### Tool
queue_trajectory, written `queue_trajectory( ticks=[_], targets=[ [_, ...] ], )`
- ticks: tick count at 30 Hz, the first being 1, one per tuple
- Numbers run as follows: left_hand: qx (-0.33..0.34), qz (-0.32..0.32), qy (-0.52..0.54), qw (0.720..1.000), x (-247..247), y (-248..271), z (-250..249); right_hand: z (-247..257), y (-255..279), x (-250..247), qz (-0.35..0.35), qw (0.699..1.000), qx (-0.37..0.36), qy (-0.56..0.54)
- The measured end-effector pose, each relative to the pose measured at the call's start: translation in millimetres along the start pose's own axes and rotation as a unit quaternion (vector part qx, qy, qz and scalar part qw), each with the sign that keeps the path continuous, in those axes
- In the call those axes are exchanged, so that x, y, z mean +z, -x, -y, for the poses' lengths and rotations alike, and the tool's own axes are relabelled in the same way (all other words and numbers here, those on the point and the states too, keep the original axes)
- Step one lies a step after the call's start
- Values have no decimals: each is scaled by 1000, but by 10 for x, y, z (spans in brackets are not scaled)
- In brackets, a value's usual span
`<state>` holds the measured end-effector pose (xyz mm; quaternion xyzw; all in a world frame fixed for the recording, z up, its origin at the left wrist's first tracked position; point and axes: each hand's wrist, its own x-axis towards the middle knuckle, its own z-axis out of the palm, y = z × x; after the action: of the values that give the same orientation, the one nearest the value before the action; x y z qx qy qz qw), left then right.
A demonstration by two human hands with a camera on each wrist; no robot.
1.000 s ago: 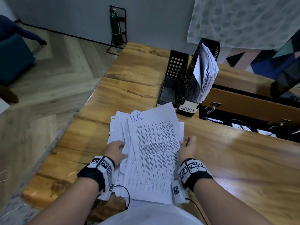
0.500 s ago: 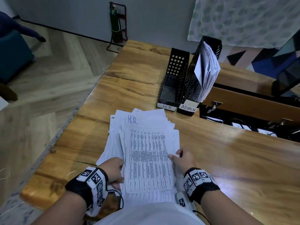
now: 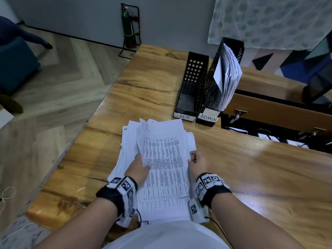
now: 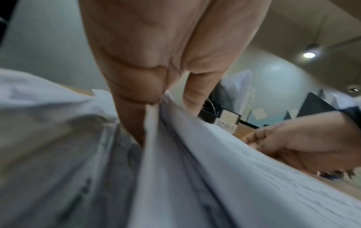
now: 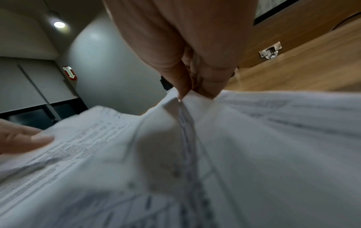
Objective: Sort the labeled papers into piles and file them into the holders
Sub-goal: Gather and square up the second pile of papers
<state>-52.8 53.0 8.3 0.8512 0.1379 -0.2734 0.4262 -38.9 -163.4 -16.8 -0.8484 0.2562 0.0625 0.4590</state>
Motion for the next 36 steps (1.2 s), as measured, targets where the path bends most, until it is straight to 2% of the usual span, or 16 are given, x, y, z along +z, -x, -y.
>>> queue_trajectory(
  ticks=[2, 5, 8, 11, 14, 17, 20, 22, 24, 27, 30, 32, 36],
  targets=[
    [16, -32, -28, 999, 94, -5, 26, -8, 7, -3, -26, 1000, -2, 0],
    [10, -94, -1, 996, 27, -40, 103, -103, -65, -96, -90, 996, 11, 26],
    [-20, -132, 20, 991, -146, -144, 245, -222, -154, -169, -69, 997, 31, 26],
    [-43, -97, 6, 994, -228, -164, 334, -255, -95, -119, -15, 999, 10, 28],
    [-23, -74, 48, 996, -150, -94, 275, -227, -10, -8, 20, 999, -4, 45],
    [2, -54, 31, 998, -11, -9, 143, -202, 20, 63, 0, 998, -10, 55],
    [20, -20, 83, 996, 125, 63, 60, -198, 59, 68, -19, 999, -26, 31],
    [38, -3, 81, 996, 180, 88, 36, -211, 71, 35, -18, 999, -41, 5],
    [57, -18, 68, 996, 181, 98, 16, -204, 60, -36, -22, 999, -40, -26],
    [58, -81, 67, 993, 99, 57, 28, -222, -57, -118, -6, 998, 3, -69],
    [16, -145, -32, 989, -11, 23, 94, -250, -137, -92, 48, 991, 42, -116],
    [-19, -153, -84, 984, -47, -1, 149, -304, -136, -21, 69, 991, 33, -106],
    [-33, -140, -74, 987, -35, -13, 136, -321, -93, 49, 55, 998, 20, -30]
  ],
)
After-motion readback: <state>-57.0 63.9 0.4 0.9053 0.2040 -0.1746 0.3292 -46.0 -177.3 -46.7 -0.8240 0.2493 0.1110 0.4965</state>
